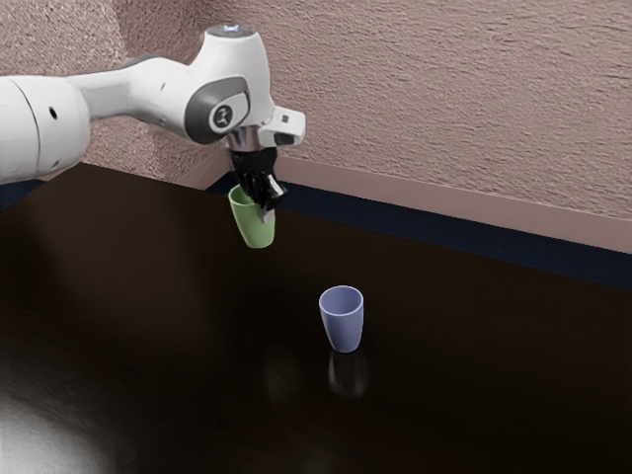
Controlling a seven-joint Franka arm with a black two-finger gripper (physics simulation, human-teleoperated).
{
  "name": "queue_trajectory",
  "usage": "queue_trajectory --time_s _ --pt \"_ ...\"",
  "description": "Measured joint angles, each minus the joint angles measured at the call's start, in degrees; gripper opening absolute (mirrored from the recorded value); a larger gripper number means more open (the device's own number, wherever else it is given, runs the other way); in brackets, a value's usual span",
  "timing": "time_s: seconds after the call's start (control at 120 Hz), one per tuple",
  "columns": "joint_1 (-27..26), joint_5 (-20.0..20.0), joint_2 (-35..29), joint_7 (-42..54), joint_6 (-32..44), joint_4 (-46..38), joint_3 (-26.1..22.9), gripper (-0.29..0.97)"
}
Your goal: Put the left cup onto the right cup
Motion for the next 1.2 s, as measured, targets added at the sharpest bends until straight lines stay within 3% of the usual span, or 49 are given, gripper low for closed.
queue_trajectory --time_s 1.2 --pt "-0.8 5.1 -1.5 -21.4 -4.5 -1.6 -12.3 -0.1"
